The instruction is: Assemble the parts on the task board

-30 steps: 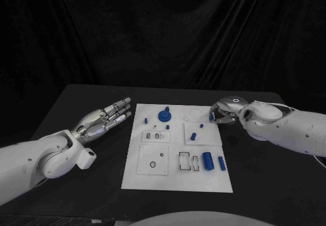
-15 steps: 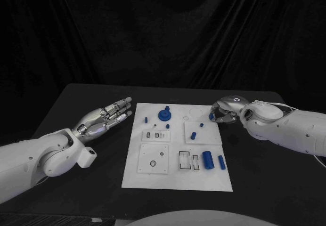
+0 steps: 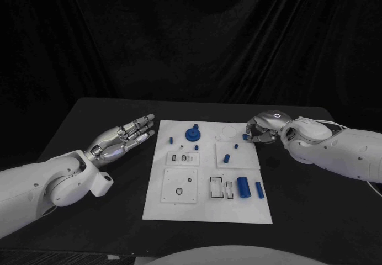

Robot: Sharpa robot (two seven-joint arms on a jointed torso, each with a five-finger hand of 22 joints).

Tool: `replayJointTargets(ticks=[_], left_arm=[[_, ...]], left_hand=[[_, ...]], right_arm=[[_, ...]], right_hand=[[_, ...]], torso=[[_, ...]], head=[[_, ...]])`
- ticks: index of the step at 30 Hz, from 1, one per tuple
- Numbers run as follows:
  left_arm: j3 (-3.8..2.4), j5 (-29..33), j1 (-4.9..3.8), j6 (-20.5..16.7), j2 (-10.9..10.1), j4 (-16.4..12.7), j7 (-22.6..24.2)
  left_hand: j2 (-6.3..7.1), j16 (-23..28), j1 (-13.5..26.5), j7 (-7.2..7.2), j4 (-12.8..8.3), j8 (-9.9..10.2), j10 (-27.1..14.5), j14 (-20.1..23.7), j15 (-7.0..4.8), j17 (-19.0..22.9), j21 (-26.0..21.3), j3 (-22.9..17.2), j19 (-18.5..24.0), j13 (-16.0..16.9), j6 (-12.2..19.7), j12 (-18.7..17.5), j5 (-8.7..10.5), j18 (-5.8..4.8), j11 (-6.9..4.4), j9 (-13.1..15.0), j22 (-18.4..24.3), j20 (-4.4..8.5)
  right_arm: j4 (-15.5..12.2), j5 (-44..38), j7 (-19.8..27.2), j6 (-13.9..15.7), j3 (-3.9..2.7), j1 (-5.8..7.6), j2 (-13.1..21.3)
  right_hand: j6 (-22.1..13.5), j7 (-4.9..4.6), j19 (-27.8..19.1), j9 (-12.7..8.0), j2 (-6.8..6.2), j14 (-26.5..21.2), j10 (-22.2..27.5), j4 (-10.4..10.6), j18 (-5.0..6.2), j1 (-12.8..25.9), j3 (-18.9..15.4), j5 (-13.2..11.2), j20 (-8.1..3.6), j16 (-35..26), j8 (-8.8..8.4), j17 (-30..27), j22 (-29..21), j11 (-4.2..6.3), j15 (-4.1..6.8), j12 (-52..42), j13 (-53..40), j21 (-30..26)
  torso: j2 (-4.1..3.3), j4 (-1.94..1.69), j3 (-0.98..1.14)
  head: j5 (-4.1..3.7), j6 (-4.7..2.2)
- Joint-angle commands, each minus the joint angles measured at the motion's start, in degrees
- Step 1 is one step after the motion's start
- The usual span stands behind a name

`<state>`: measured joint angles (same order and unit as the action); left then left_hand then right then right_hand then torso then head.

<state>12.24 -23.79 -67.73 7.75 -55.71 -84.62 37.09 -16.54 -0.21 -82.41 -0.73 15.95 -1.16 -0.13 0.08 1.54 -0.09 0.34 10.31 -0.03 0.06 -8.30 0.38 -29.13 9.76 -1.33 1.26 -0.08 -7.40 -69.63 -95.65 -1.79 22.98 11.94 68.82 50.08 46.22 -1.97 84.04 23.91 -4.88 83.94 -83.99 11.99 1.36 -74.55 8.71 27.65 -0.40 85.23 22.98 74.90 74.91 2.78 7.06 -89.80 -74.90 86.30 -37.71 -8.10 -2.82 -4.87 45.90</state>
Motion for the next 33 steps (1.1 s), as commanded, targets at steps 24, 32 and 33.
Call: replayJointTargets(ticks=[24, 32, 33], left_arm=[[-0.05, 0.1, 0.08, 0.9, -0.1, -0.2, -0.1], [-0.05, 0.1, 0.09, 0.9, -0.1, -0.1, -0.1], [-0.05, 0.1, 0.09, 0.9, -0.1, -0.1, -0.1]], left_hand=[[0.1, 0.2, -0.6, -1.0, 0.1, -0.3, 0.1, -0.1, 0.25, 0.1, -0.3, -0.5, 0.0, -0.1, -0.5, -0.4, -0.28, 0.12, 0.98, 0.1, 0.1, -0.33], [0.1, 0.2, -0.6, -1.0, 0.1, -0.3, 0.1, -0.1, 0.25, 0.1, -0.3, -0.5, 0.0, -0.1, -0.5, -0.4, -0.28, 0.12, 0.98, 0.1, 0.1, -0.33], [0.1, 0.2, -0.6, -1.0, 0.1, -0.3, 0.1, -0.1, 0.25, 0.1, -0.3, -0.5, 0.0, -0.1, -0.5, -0.4, -0.28, 0.12, 0.98, 0.1, 0.1, -0.33]], right_arm=[[-0.6, -0.1, -1.3, -2.1, -0.02, -0.18, -0.2], [-0.1, -0.1, -1.7, -3.2, -0.02, -0.29, -0.6], [0.1, -0.1, -1.7, -3.3, -0.02, -0.3, -0.7]], right_hand=[[-9.7, -0.32, 3.7, -1.0, -1.75, 4.4, -6.0, 0.0, -0.14, 0.9, -0.8, -11.5, 0.33, -0.1, -1.52, 6.1, 13.5, -0.18, -0.41, -0.2, -15.1, -0.9], [-7.8, -0.29, 3.7, -2.3, -1.19, 4.4, -6.0, -1.1, -0.14, -0.9, 0.8, -3.1, 0.19, -0.1, -1.42, 6.1, 13.5, -0.13, -0.29, -0.2, -15.1, -1.0], [-7.5, -0.29, 3.7, -2.4, -1.2, 4.4, -6.0, -1.2, -0.13, -1.0, 0.9, -2.5, 0.18, -0.1, -1.36, 6.1, 13.5, -0.13, -0.28, -0.2, -15.1, -1.0]], torso=[[0.03, 0.01, -0.01], [0.0, 0.03, 0.01], [-0.01, -0.01, 0.01]], head=[[-0.08, 0.37], [-0.05, 0.39], [-0.06, 0.41]])
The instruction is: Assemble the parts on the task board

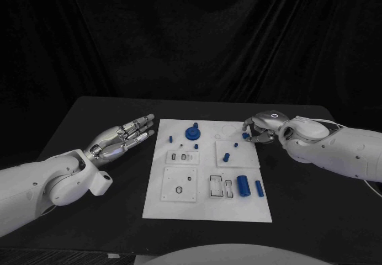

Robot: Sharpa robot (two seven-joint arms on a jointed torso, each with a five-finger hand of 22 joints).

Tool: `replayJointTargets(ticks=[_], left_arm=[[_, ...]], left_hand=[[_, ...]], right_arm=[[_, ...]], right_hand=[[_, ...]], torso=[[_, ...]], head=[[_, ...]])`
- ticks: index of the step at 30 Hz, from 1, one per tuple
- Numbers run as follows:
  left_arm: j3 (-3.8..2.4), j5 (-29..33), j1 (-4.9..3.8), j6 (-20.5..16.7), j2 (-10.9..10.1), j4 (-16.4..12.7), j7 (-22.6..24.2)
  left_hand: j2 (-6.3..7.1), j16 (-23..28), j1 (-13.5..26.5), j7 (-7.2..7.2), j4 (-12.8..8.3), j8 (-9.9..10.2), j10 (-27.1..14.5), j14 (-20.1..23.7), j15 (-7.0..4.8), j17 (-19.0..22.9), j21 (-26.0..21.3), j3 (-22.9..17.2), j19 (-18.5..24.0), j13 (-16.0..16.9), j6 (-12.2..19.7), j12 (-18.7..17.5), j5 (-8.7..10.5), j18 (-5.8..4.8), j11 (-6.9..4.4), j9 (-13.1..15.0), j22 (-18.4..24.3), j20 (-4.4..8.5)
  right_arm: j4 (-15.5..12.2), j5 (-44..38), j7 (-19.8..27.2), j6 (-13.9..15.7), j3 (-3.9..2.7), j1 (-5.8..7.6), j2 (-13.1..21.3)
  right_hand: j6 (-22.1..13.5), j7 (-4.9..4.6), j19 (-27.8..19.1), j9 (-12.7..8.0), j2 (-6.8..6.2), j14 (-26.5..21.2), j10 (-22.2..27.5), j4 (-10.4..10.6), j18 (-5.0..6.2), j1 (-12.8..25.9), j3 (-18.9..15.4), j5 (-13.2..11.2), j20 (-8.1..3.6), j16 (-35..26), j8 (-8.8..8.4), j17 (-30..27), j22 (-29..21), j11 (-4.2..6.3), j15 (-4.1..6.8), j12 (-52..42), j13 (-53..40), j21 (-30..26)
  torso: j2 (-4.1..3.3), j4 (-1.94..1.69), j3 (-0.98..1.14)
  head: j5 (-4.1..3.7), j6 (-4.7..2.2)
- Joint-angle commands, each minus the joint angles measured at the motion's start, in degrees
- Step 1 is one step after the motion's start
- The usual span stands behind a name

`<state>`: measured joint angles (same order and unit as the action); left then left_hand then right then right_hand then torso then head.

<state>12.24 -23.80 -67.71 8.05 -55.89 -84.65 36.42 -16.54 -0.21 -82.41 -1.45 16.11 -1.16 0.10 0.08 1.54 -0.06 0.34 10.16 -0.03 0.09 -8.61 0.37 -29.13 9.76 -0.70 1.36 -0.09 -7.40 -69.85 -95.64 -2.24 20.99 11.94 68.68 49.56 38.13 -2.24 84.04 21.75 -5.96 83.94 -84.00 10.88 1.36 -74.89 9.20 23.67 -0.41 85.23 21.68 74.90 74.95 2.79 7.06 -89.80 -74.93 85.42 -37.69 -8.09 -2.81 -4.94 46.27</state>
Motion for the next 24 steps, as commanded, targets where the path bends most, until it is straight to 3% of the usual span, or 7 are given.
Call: replayJointTargets(ticks=[1, 18, 22, 24], left_arm=[[-0.05, 0.1, 0.06, 0.6, 0.1, -0.1, 0.6], [-0.05, 0.1, 0.09, 1.0, 0.2, 0.0, 0.5], [-0.04, 0.1, 0.11, 1.1, 0.3, 0.1, 0.5], [-0.04, 0.1, 0.12, 1.2, 0.3, 0.1, 0.5]], left_hand=[[0.1, 0.2, -0.6, -0.27, 0.0, -0.3, -0.1, -0.1, 0.25, 0.1, -0.3, -0.3, 0.0, -0.1, -0.2, -0.4, -0.28, 0.12, 0.34, 0.0, 0.1, -0.33], [0.09, 0.2, -0.6, -0.72, 0.0, -0.4, -0.1, -0.1, 0.19, 0.1, -0.3, -0.5, 0.0, -0.1, -0.4, -0.4, -0.28, 0.19, 0.88, 0.1, 0.1, -0.39], [0.09, 0.2, -0.6, -0.85, 0.0, -0.4, -0.1, -0.1, 0.16, 0.1, -0.3, -0.5, 0.0, -0.1, -0.4, -0.3, -0.28, 0.22, 1.04, 0.1, 0.1, -0.4], [0.09, 0.2, -0.6, -0.85, 0.0, -0.4, -0.1, -0.1, 0.16, 0.1, -0.3, -0.5, 0.0, -0.1, -0.4, -0.3, -0.28, 0.22, 1.04, 0.1, 0.1, -0.4]], right_arm=[[0.3, -0.1, -1.3, -1.4, -0.02, -0.17, -0.2], [2.1, -0.1, -1.8, -2.7, -0.03, -0.99, -1.9], [2.4, -0.1, -1.8, -2.7, -0.03, -1.05, -2.1], [2.5, -0.1, -1.8, -2.6, -0.03, -1.08, -2.2]], right_hand=[[1.0, -0.01, 3.7, -0.2, -0.13, 4.4, -6.0, -0.3, -0.14, -0.8, 0.7, 2.4, 0.17, -0.1, 0.12, 6.1, 13.4, -0.14, -0.27, -0.2, -15.1, -0.1], [3.0, -0.44, 3.7, -0.8, 0.14, 4.3, -6.0, -1.0, -0.1, -1.2, 2.2, 5.5, 0.26, -0.2, 0.35, 5.8, 13.4, -0.41, -0.42, -0.2, -15.1, -0.3], [4.1, -0.46, 3.7, -1.3, -0.05, 4.3, -6.0, -0.9, -0.11, -0.4, 2.3, 3.3, 0.38, -0.2, -0.05, 5.8, 13.4, -0.48, -0.53, -0.2, -15.1, -0.2], [6.7, -0.4, 3.7, -1.2, 0.12, 4.3, -6.0, -1.2, -0.1, -0.4, 2.6, 2.3, 0.42, -0.2, 0.69, 5.8, 13.4, -0.43, -0.56, -0.2, -15.1, -0.3]], torso=[[-0.02, -0.02, 0.01], [-0.01, -0.04, 0.01], [-0.01, -0.05, 0.01], [-0.01, -0.04, 0.01]], head=[[0.01, 0.03], [0.09, 0.28], [0.08, 0.34], [0.08, 0.35]])
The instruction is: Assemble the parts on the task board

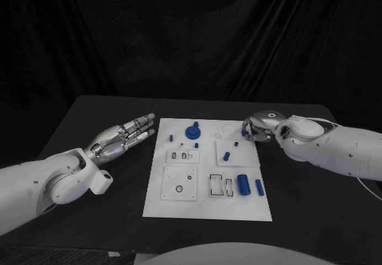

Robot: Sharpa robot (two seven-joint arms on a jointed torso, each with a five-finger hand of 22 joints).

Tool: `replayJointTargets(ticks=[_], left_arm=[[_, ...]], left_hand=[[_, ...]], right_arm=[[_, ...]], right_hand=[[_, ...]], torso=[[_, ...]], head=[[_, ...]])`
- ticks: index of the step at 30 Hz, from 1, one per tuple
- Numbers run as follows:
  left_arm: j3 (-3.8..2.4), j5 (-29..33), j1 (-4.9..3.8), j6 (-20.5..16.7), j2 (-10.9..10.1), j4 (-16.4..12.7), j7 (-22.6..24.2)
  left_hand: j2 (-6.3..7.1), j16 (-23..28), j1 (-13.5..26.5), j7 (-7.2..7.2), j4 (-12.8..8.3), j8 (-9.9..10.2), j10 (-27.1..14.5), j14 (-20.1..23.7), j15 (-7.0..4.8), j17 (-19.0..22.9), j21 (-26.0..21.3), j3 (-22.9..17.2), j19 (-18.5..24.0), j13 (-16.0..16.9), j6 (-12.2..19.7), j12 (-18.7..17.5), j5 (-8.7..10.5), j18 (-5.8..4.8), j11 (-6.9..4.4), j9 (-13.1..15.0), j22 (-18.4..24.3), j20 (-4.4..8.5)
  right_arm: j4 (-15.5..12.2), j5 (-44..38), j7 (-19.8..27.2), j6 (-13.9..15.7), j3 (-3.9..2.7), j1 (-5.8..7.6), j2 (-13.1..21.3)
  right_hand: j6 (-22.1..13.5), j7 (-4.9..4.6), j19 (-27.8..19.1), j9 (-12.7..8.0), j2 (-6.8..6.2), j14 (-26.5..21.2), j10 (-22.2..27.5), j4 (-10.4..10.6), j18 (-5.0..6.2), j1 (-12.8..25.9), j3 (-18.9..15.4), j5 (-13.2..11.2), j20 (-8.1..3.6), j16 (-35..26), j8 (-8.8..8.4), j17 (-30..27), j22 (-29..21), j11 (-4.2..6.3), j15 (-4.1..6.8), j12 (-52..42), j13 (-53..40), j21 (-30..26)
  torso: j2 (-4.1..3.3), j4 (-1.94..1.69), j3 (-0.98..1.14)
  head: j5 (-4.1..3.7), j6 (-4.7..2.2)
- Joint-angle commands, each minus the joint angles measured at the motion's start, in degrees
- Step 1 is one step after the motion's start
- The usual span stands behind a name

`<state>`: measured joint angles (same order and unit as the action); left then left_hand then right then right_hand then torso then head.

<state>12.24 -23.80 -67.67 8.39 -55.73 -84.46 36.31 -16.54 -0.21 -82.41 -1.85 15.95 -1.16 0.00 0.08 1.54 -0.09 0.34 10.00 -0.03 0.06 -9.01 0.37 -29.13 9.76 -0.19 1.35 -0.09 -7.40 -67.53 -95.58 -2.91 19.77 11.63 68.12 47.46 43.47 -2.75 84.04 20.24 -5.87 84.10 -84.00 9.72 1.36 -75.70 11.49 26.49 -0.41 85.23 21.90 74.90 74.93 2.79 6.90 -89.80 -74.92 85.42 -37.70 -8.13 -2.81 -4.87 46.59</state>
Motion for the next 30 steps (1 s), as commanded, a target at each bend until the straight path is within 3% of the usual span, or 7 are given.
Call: replayJointTargets(ticks=[1, 11, 19, 26, 28, 29, 30], left_arm=[[-0.04, 0.1, 0.09, 0.8, 0.2, 0.0, 0.6], [-0.04, 0.1, 0.13, 1.0, 0.1, 0.1, 0.5], [-0.06, 0.1, 0.1, -0.2, 0.3, -0.1, 0.8], [-0.08, 0.1, 0.04, -2.4, 1.3, -0.1, 1.9], [-0.08, 0.1, 0.03, -2.8, 1.8, 0.1, 2.1], [-0.09, 0.1, 0.02, -2.9, 2.2, 0.3, 2.2], [-0.09, 0.1, 0.02, -2.9, 2.6, 0.5, 2.1]], left_hand=[[0.1, 0.2, -0.6, -0.53, 0.2, -0.4, 0.0, -0.1, 0.14, 0.1, -0.3, -0.4, 0.0, 0.0, 0.0, -0.3, -0.29, 0.24, 0.63, 0.1, 0.1, -0.4], [0.09, 0.2, -0.6, -0.73, 0.1, -0.3, 0.1, -0.1, 0.15, 0.1, -0.3, -0.5, 0.0, 0.0, 0.1, -0.2, -0.33, 0.3, 0.87, 0.0, 0.1, -0.51], [0.5, 0.2, -1.2, -1.56, -0.1, -0.4, 1.2, -0.1, 1.22, 0.1, 0.0, -1.0, -0.4, 0.7, -0.4, 1.8, -0.73, 0.69, 2.21, 0.1, -0.2, -2.63], [2.3, -7.6, -3.8, -1.48, -0.3, -0.6, 8.9, -7.7, 4.89, -2.4, 3.2, -2.7, -5.4, 3.4, -2.5, 15.4, -2.39, 0.69, 7.57, 0.4, -2.0, -5.51], [2.75, -16.1, -4.3, -1.17, -0.2, -0.7, 15.0, -16.3, 6.35, -4.7, 7.9, -3.6, -13.4, 5.9, -3.0, 25.4, -2.52, 0.48, 9.54, 0.4, -4.3, -6.49], [3.12, -22.1, -4.8, -1.25, -0.3, -0.7, 17.9, -22.3, 7.16, -6.5, 14.0, -4.3, -23.7, 7.5, -3.3, 29.6, -2.52, 0.35, 10.59, 0.5, -7.2, -7.09], [3.25, -24.0, -5.0, -1.3, -0.2, -0.7, 19.6, -24.1, 7.53, -7.2, 15.1, -4.7, -25.5, 8.3, -3.4, 31.5, -2.53, 0.24, 11.06, 0.5, -7.7, -7.33]], right_arm=[[0.2, -0.2, -1.0, -1.2, 0.28, -0.52, -0.1], [-2.3, 2.1, 1.6, 5.8, 0.27, -0.42, 1.4], [-8.5, 10.4, 6.0, 13.6, 0.26, 3.31, 3.6], [-14.5, 18.3, 10.1, 15.0, 0.26, 6.32, 3.8], [-15.4, 19.9, 11.0, 14.5, 0.26, 6.59, 3.3], [-15.9, 20.9, 11.5, 14.0, 0.26, 6.69, 2.9], [-16.1, 21.7, 11.8, 13.5, 0.26, 6.74, 2.5]], right_hand=[[2.9, 0.23, 3.7, 0.7, 0.14, 4.2, -6.0, -0.3, -0.1, 0.3, 0.4, -0.5, 0.39, -0.2, 1.16, 5.8, 13.4, -0.37, -0.36, -0.2, -15.1, -0.3], [6.8, 0.59, 4.1, 2.3, 0.25, 4.2, -6.0, -1.1, -0.34, 0.7, 0.5, 2.4, 0.13, -0.1, 2.96, 5.8, 13.7, -0.01, -0.05, -0.2, -15.1, 0.7], [6.8, 0.21, 4.4, 2.1, 0.01, 4.2, -6.0, -0.7, -0.47, 1.4, 0.4, 2.6, 0.25, -0.2, 2.45, 5.6, 13.9, -0.21, -0.34, -0.2, -15.1, 1.2], [7.1, -0.03, 4.5, 2.0, 0.05, 4.2, -6.0, -0.4, -0.51, 1.7, 0.5, 2.5, 0.47, -0.1, 2.09, 5.6, 13.9, -0.55, -0.71, -0.2, -15.1, 1.3], [7.2, -0.05, 4.5, 2.0, 0.06, 4.3, -6.0, -0.4, -0.51, 1.7, 0.5, 2.5, 0.51, -0.1, 2.06, 5.6, 13.9, -0.62, -0.77, -0.2, -15.1, 1.3], [7.3, -0.11, 4.5, 1.9, 0.06, 4.2, -6.0, -0.4, -0.51, 1.7, 0.6, 2.5, 0.6, -0.1, 2.0, 5.5, 13.9, -0.76, -0.91, -0.2, -15.1, 1.3], [7.5, -0.21, 4.4, 1.9, 0.05, 4.2, -6.0, -0.4, -0.49, 1.7, 0.6, 2.4, 0.7, -0.2, 1.94, 5.4, 13.9, -0.88, -1.07, -0.2, -15.1, 1.2]], torso=[[-0.01, 0.02, 0.01], [0.01, 0.02, 0.01], [0.02, 0.04, 0.02], [0.08, 0.02, 0.0], [0.04, 0.05, 0.01], [0.05, 0.08, 0.02], [0.07, 0.05, 0.03]], head=[[0.0, 0.06], [0.33, -0.29], [0.34, -0.85], [0.44, -1.14], [0.62, -1.3], [0.72, -1.39], [0.76, -1.43]])
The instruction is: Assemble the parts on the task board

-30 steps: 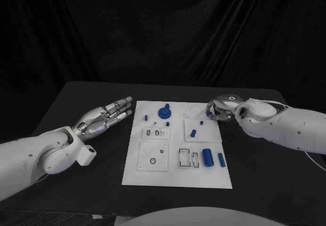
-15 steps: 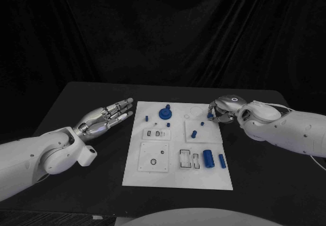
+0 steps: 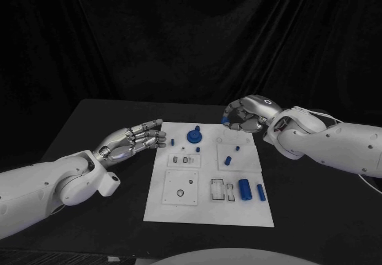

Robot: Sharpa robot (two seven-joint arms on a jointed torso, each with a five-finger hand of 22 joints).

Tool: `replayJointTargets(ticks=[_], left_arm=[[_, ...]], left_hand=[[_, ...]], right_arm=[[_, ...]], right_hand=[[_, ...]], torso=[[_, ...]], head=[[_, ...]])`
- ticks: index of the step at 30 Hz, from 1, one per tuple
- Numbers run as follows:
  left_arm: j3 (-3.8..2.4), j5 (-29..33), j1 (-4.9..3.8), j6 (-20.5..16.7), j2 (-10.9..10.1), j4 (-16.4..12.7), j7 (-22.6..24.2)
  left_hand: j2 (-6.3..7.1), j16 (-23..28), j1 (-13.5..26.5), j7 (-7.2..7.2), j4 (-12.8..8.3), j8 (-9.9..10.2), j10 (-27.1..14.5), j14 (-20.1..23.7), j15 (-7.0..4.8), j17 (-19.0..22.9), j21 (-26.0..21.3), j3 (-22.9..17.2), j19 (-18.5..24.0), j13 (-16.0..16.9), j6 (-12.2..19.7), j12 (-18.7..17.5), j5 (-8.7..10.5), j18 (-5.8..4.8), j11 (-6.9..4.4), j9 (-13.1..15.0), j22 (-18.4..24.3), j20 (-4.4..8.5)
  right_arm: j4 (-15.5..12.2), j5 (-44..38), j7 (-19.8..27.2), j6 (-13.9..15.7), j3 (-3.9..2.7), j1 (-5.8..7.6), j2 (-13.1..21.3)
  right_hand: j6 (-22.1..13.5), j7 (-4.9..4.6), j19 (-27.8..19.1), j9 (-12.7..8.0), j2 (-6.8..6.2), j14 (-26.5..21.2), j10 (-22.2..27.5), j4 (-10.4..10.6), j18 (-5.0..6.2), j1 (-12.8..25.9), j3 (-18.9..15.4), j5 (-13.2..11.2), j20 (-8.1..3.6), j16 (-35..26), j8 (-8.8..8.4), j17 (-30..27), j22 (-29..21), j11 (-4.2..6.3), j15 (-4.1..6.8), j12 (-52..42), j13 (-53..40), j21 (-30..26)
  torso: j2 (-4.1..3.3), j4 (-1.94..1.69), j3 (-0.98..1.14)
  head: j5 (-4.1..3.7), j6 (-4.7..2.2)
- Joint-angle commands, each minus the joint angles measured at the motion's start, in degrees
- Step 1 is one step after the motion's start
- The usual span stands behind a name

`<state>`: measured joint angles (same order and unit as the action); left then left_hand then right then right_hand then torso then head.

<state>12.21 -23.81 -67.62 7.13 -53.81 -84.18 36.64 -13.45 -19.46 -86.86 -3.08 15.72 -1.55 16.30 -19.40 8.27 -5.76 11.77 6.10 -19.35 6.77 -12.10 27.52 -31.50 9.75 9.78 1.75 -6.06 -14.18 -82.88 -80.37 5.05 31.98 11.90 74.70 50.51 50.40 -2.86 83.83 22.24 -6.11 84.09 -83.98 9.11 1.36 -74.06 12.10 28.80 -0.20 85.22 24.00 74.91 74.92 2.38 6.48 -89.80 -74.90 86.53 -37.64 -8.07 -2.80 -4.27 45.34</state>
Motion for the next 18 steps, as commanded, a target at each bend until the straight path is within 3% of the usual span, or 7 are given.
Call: replayJointTargets(ticks=[1, 5, 9, 10, 12, 14, 18], left_arm=[[-0.06, 0.1, -0.03, -1.7, 0.9, 0.3, 1.7], [-0.06, 0.1, -0.04, -1.0, 2.8, 1.4, -0.1], [-0.06, 0.1, -0.04, -0.7, 4.3, 2.2, -1.6], [-0.07, 0.1, -0.04, -0.8, 4.5, 2.4, -1.8], [-0.07, 0.1, -0.04, -1.3, 5.1, 2.7, -2.1], [-0.07, 0.1, -0.04, -1.9, 5.5, 3.0, -2.6], [-0.07, 0.1, -0.04, -2.6, 6.1, 3.4, -3.6]], left_hand=[[0.38, -8.2, -0.7, -0.19, 0.1, -0.3, 7.0, -8.1, 1.26, -2.8, 5.8, -1.2, -9.4, 3.1, -0.5, 7.9, -0.19, 0.17, 1.8, 0.1, -2.6, -0.88], [1.43, -24.0, -1.0, -1.08, 0.6, -0.5, 18.6, -19.3, 1.3, -10.1, 15.3, -3.0, -21.0, 9.4, -1.5, 20.3, -0.29, 0.68, 1.75, 0.2, -7.3, -1.06], [3.74, -51.1, 0.1, -2.55, 1.4, -0.8, 21.1, -19.8, -3.04, -27.0, 30.0, -6.2, -25.3, 26.6, -4.2, 40.3, -0.45, 0.1, -2.14, 0.4, -17.5, 2.81], [4.32, -63.6, 1.4, -3.11, 1.7, -0.8, 36.9, -31.9, -3.43, -47.4, 38.7, -8.0, -23.0, 49.7, -5.6, 52.3, -0.28, -0.58, -2.64, 0.4, -24.5, 4.26], [5.47, -70.0, 1.5, -3.66, 0.5, -1.3, 58.1, -55.2, -3.65, -71.2, 50.4, -10.5, -23.4, 70.2, -8.9, 59.9, -0.45, -1.71, -3.59, 0.8, -35.5, 5.28], [5.79, -70.6, 2.2, -4.02, 0.7, -2.5, 70.5, -68.5, -4.35, -82.5, 62.3, -12.6, -34.2, 80.7, -13.2, 62.1, -0.53, -3.95, -4.12, 1.4, -52.0, 5.84], [7.16, -70.5, 3.5, -4.7, 0.5, -4.1, 73.7, -70.6, -5.82, -84.2, 72.6, -15.4, -50.6, 83.2, -16.5, 62.5, -0.66, -6.21, -5.58, 1.8, -69.1, 6.63]], right_arm=[[-1.1, 7.2, 4.1, 0.8, 0.0, 0.16, -0.9], [-2.1, 9.2, 5.4, -1.4, 0.0, -0.48, -2.3], [-2.6, 10.6, 6.4, -3.4, 0.0, -1.26, -3.5], [-2.7, 10.9, 6.6, -3.9, 0.0, -1.44, -3.7], [-2.8, 11.2, 6.9, -4.7, 0.0, -1.86, -4.3], [-2.8, 11.4, 7.2, -5.5, 0.0, -2.32, -4.9], [-2.6, 11.6, 7.5, -6.3, 0.0, -2.86, -5.9]], right_hand=[[0.6, -0.14, 4.6, -0.1, 0.27, 4.2, -6.0, 0.3, -0.47, 0.1, 0.0, 0.0, 0.55, -0.2, -0.21, 5.3, 13.9, -0.55, -0.73, -0.2, -15.1, 0.1], [0.6, -0.5, 4.5, -0.3, 0.28, 4.2, -6.0, 0.3, -0.45, 0.1, 0.1, -0.3, 0.9, -0.3, -0.61, 5.1, 13.9, -0.92, -1.2, -0.2, -15.1, 0.0], [0.6, -0.56, 4.5, -0.3, 0.31, 4.2, -6.0, 0.3, -0.44, 0.1, 0.1, -0.3, 0.98, -0.3, -0.71, 5.1, 13.8, -0.99, -1.27, -0.2, -15.1, -0.1], [0.6, -0.64, 4.5, -0.4, 0.35, 4.2, -6.0, 0.2, -0.43, 0.0, 0.2, -0.4, 1.07, -0.4, -0.84, 4.9, 13.8, -1.09, -1.37, -0.2, -15.1, -0.1], [0.6, -0.76, 4.5, -0.4, 0.37, 4.1, -6.0, 0.2, -0.41, 0.0, 0.2, -0.4, 1.15, -0.4, -0.97, 4.9, 13.8, -1.14, -1.46, -0.2, -15.1, -0.2], [0.6, -0.76, 4.5, -0.4, 0.37, 4.1, -6.0, 0.2, -0.41, 0.0, 0.2, -0.4, 1.15, -0.4, -0.97, 4.9, 13.8, -1.14, -1.46, -0.2, -15.1, -0.2], [0.5, -0.89, 4.4, -0.5, 0.41, 4.1, -6.0, 0.2, -0.39, -0.1, 0.3, -0.4, 1.27, -0.4, -1.18, 4.8, 13.8, -1.28, -1.58, -0.2, -15.1, -0.3]], torso=[[-0.04, -0.05, 0.01], [0.0, -0.05, -0.01], [-0.02, -0.04, 0.04], [-0.05, -0.06, 0.03], [-0.1, -0.05, 0.03], [-0.13, -0.05, 0.02], [-0.08, -0.04, -0.05]], head=[[0.15, -0.21], [0.33, -0.35], [0.45, -0.26], [0.44, -0.24], [0.54, -0.25], [0.67, -0.14], [0.83, 0.05]])
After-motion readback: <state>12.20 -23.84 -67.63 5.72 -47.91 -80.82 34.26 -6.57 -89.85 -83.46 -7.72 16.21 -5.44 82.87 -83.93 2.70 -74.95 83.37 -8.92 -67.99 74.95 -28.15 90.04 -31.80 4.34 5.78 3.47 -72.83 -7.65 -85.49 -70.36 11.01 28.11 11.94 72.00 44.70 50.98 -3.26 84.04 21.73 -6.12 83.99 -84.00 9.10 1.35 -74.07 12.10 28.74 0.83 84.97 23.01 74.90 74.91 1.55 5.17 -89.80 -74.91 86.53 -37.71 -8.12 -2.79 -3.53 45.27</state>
